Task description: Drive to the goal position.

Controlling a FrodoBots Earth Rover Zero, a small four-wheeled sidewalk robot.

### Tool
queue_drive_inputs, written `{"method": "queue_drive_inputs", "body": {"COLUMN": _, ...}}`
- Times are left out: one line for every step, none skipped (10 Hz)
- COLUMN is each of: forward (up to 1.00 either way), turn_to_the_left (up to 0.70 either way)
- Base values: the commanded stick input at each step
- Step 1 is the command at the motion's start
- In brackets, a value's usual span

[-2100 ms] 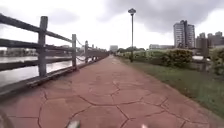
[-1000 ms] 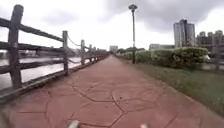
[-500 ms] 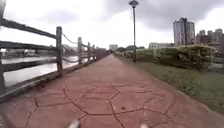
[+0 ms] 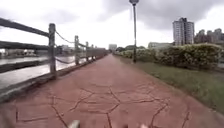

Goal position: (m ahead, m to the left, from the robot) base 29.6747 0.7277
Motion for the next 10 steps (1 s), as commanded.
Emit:
{"method": "queue_drive_inputs", "body": {"forward": 0.70, "turn_to_the_left": -0.29}}
{"method": "queue_drive_inputs", "body": {"forward": 0.70, "turn_to_the_left": -0.04}}
{"method": "queue_drive_inputs", "body": {"forward": 0.70, "turn_to_the_left": 0.00}}
{"method": "queue_drive_inputs", "body": {"forward": 0.70, "turn_to_the_left": 0.00}}
{"method": "queue_drive_inputs", "body": {"forward": 0.70, "turn_to_the_left": 0.00}}
{"method": "queue_drive_inputs", "body": {"forward": 0.70, "turn_to_the_left": 0.00}}
{"method": "queue_drive_inputs", "body": {"forward": 0.70, "turn_to_the_left": 0.00}}
{"method": "queue_drive_inputs", "body": {"forward": 0.70, "turn_to_the_left": 0.00}}
{"method": "queue_drive_inputs", "body": {"forward": 0.70, "turn_to_the_left": 0.00}}
{"method": "queue_drive_inputs", "body": {"forward": 0.70, "turn_to_the_left": 0.00}}
